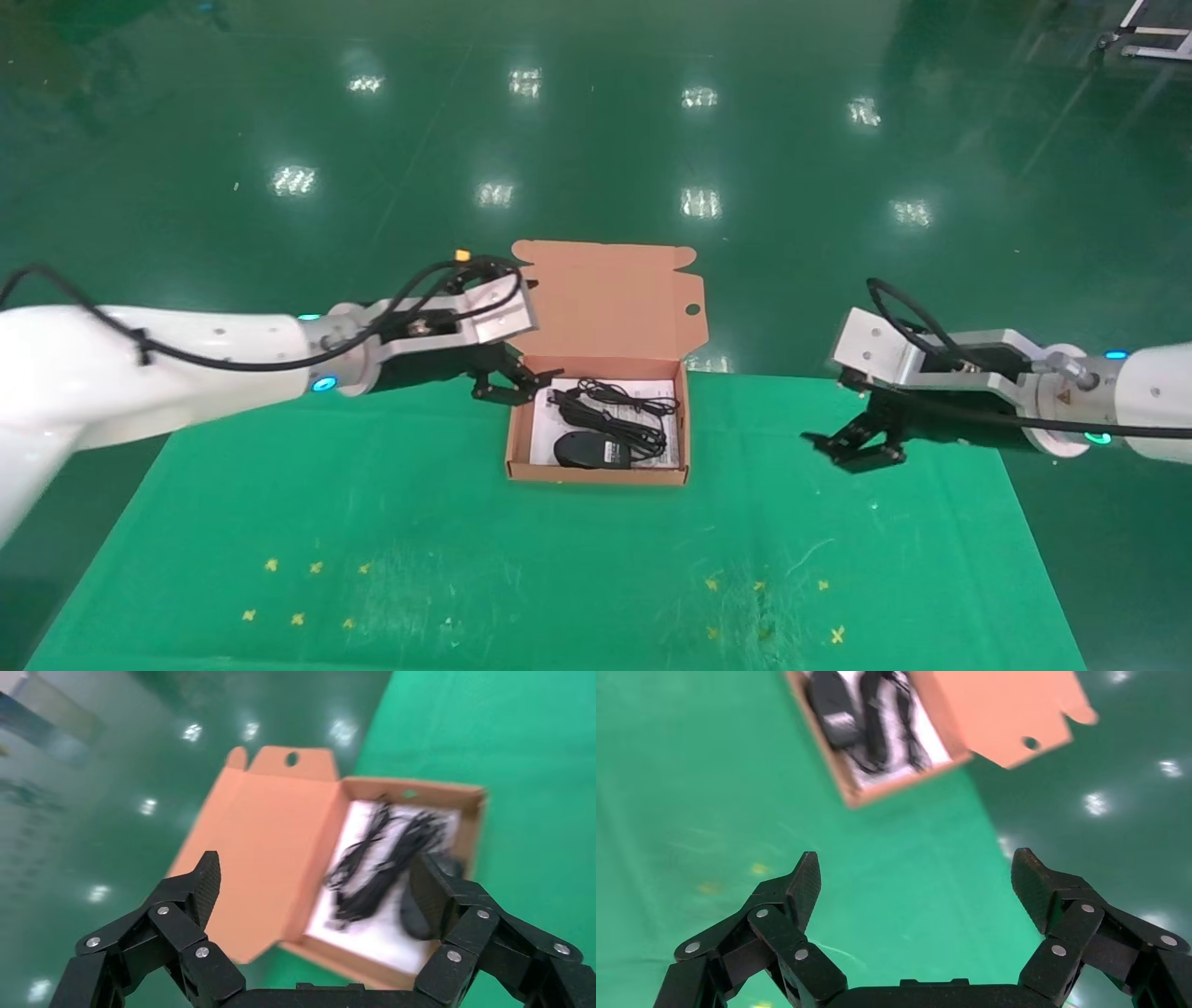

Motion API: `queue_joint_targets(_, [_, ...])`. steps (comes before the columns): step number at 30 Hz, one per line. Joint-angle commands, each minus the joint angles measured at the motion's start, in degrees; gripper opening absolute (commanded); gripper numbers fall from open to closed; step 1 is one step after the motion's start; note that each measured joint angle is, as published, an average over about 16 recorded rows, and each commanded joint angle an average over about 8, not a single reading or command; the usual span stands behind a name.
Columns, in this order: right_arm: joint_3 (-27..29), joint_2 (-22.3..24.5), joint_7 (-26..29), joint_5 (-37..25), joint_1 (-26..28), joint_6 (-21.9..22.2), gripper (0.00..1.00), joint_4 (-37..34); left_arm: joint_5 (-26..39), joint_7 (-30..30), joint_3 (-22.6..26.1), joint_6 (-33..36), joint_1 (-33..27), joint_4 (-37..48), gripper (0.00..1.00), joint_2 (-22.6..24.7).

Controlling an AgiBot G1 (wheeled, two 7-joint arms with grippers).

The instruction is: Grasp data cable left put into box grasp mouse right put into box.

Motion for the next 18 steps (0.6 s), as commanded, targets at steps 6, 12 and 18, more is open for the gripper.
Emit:
queue_joint_targets(6, [5.39, 0.85, -3.05, 8.06, -3.92, -4.41, 1.0, 0.32, -5.65, -2.3, -4.48, 5.75, 3.5, -3.97, 1.0, -4.12])
queue_joint_targets(12, [10.74, 1.68, -6.06, 16.05, -7.8, -8.79, 1.0, 0.63, -11.25, -4.58, -8.91, 11.45, 6.97, -7.9, 1.0, -8.21])
queue_joint_targets(18, [14.49, 2.27, -8.18, 21.66, -10.52, -11.86, 1.0, 0.85, -15.19, -6.19, -12.03, 15.45, 9.4, -10.66, 1.0, -11.08])
